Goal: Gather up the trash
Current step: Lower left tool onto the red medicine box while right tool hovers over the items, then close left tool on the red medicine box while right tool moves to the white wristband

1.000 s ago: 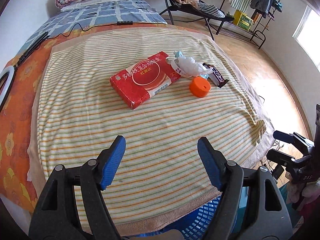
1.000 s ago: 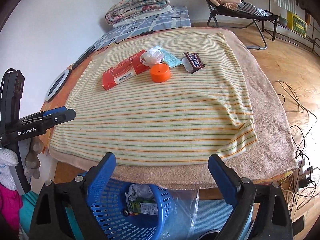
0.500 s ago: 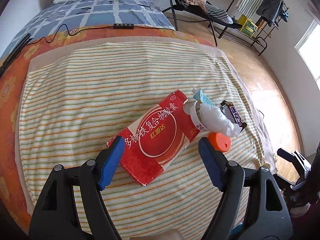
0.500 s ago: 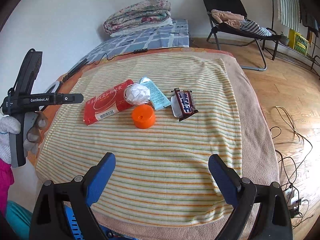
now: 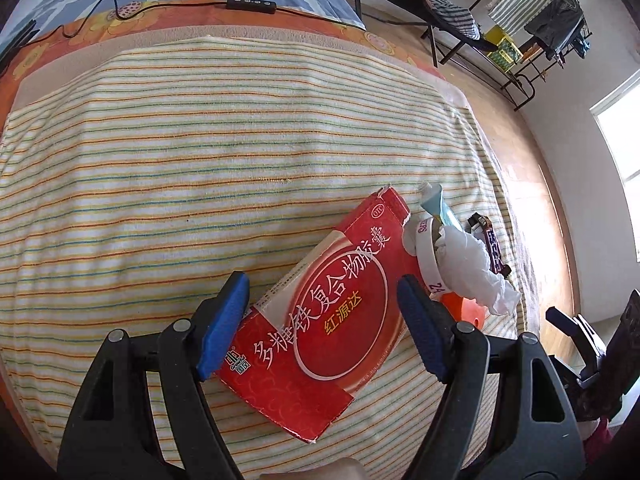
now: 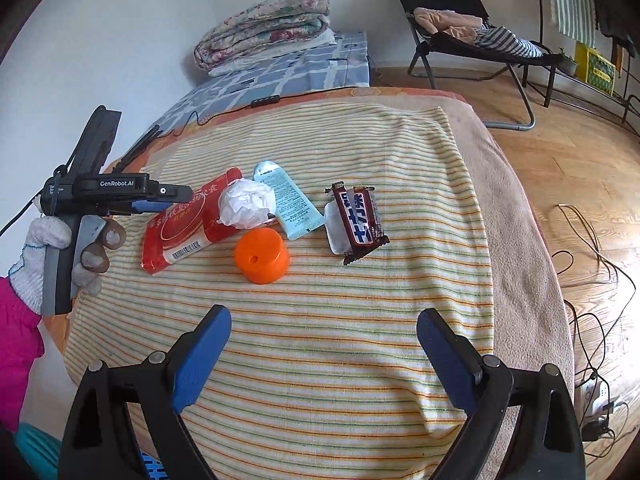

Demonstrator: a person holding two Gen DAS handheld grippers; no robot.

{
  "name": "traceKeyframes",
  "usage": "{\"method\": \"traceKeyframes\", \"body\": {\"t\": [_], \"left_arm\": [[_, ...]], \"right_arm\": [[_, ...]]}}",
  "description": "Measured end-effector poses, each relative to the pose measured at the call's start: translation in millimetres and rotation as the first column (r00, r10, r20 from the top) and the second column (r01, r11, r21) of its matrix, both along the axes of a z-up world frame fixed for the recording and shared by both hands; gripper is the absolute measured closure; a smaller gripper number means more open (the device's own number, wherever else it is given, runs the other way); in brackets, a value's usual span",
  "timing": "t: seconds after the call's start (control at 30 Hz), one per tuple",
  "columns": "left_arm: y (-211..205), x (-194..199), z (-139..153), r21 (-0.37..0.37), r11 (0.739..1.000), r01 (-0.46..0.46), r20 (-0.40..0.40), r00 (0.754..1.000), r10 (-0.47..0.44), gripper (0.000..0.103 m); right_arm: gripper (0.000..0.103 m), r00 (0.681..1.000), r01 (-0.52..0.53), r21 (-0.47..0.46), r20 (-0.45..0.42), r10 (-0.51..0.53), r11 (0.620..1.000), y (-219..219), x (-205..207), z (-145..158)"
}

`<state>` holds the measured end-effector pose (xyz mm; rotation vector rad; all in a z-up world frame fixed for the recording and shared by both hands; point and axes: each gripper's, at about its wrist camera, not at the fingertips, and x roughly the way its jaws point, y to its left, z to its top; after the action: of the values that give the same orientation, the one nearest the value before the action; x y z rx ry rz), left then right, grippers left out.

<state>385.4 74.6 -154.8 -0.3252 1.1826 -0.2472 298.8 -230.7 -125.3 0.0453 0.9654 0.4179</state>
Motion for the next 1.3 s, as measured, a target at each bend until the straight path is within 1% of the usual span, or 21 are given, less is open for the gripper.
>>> {"method": "traceKeyframes", "body": {"t": [0.07,0.13,0.23,0.3,0.4,0.43,0.47,0.53,0.6,0.73,0.8,0.9,0.97,1.13,1.23,1.3], "left_arm": [[-8,-8,0,0.028,0.999,0.024,-0.001,1.0,-0.024,0.024],[-19,-15,2,0.089,0.994,0.058,0.006,0.998,-0.058,0.024],[-40,-26,5,0.181,0.977,0.112,0.015,0.993,-0.117,0.024],[-54,-31,6,0.221,0.964,0.148,0.013,0.988,-0.155,0.024],[-76,-34,3,0.286,0.937,0.202,-0.007,0.978,-0.208,0.024],[-82,-34,3,0.309,0.927,0.211,-0.011,0.976,-0.219,0.022],[-87,-33,2,0.326,0.919,0.221,-0.015,0.973,-0.229,0.018],[-97,-32,-1,0.363,0.9,0.241,-0.028,0.968,-0.248,0.017],[-104,-29,-6,0.403,0.879,0.253,-0.041,0.965,-0.259,0.012],[-118,-25,-21,0.48,0.838,0.26,-0.069,0.963,-0.259,0.011],[-117,-26,-21,0.471,0.849,0.241,-0.05,0.968,-0.247,0.011],[-107,-26,-21,0.431,0.876,0.215,-0.039,0.975,-0.219,0.011],[-99,-29,-19,0.42,0.886,0.196,-0.022,0.978,-0.206,0.011],[-81,-40,-17,0.42,0.891,0.169,-0.01,0.983,-0.182,0.012],[-71,-51,-16,0.457,0.876,0.156,0.001,0.984,-0.175,0.012],[-63,-57,-17,0.465,0.873,0.148,0.004,0.986,-0.169,0.012]], "right_arm": [[0.008,1.0,0.004,0.008,-0.004,-0.004,1.0,-1,4,0],[0.008,1.0,0.01,0.021,-0.012,-0.01,1.0,-3,8,0],[0.008,1.0,0.016,0.034,-0.019,-0.015,0.999,-3,11,0],[0.008,1.0,0.019,0.039,-0.022,-0.018,0.999,-4,12,1],[0.008,0.999,0.026,0.052,-0.023,-0.025,0.998,-5,14,4],[0.008,0.999,0.03,0.055,-0.022,-0.029,0.998,-6,14,5],[0.008,0.999,0.032,0.059,-0.02,-0.031,0.998,-7,15,6],[0.008,0.999,0.039,0.065,-0.018,-0.038,0.997,-9,14,8],[0.008,0.999,0.046,0.07,-0.016,-0.044,0.997,-10,14,10],[0.008,0.998,0.054,0.083,-0.02,-0.053,0.995,-13,14,11],[0.008,0.998,0.056,0.087,-0.017,-0.055,0.995,-12,15,12],[0.008,0.999,0.042,0.099,-0.023,-0.04,0.994,-8,19,13],[0.008,0.999,0.024,0.105,-0.024,-0.022,0.994,-1,23,14],[0.008,1.0,0.003,0.118,-0.026,0.0,0.993,15,40,16],[0.008,0.999,0.008,0.14,-0.039,-0.003,0.99,23,56,13],[0.009,0.998,0.016,0.151,-0.061,-0.007,0.988,29,67,7]]}}
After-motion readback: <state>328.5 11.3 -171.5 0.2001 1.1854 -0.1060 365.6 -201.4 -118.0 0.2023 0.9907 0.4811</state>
